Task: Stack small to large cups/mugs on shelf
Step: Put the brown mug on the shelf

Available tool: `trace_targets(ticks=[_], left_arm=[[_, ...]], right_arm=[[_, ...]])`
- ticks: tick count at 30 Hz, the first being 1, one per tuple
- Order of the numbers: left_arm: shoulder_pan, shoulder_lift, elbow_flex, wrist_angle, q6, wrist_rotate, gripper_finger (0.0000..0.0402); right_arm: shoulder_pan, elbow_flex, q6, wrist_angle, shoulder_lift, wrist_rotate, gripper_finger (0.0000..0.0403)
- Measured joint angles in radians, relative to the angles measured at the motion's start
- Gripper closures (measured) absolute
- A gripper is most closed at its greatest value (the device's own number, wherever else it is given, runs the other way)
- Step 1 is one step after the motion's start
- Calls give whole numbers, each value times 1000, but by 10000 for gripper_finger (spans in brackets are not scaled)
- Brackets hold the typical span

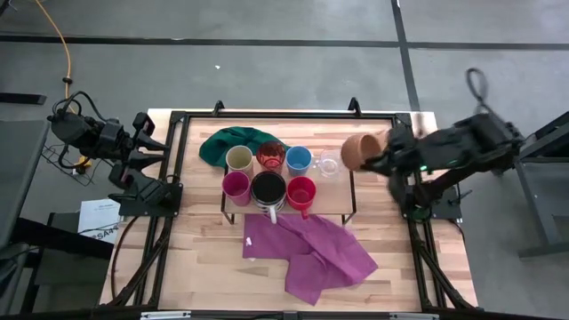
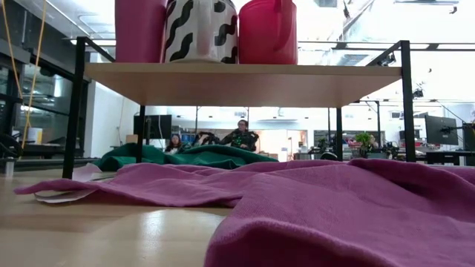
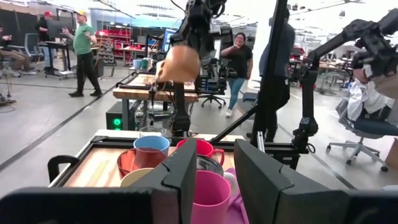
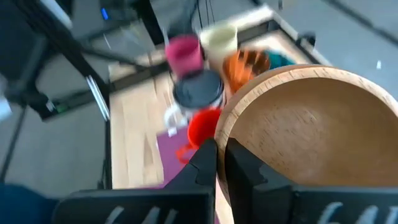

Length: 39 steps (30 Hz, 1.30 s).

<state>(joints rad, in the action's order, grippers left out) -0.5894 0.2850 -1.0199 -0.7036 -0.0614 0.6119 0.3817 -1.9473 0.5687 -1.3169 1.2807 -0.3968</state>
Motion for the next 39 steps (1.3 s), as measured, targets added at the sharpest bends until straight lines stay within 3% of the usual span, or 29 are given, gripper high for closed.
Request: trace_targets(ticks=[8,12,18,33,39], left_arm=[[0,0,0,16,0,47,307],[0,0,0,35,1,72,307],[0,2,0,58,4,99,307],[0,2,0,60,1,176,307],[0,2,0,60,1,204,307]], right_arm=[[60,0,-139,164,-133,-107,403],[64,0,-160,130,-168,-126,403],[64,0,-183,87,-195,-126,403],[64,0,-344,241,-360,-122,403],[64,170,-413,417,-461,-99,403]])
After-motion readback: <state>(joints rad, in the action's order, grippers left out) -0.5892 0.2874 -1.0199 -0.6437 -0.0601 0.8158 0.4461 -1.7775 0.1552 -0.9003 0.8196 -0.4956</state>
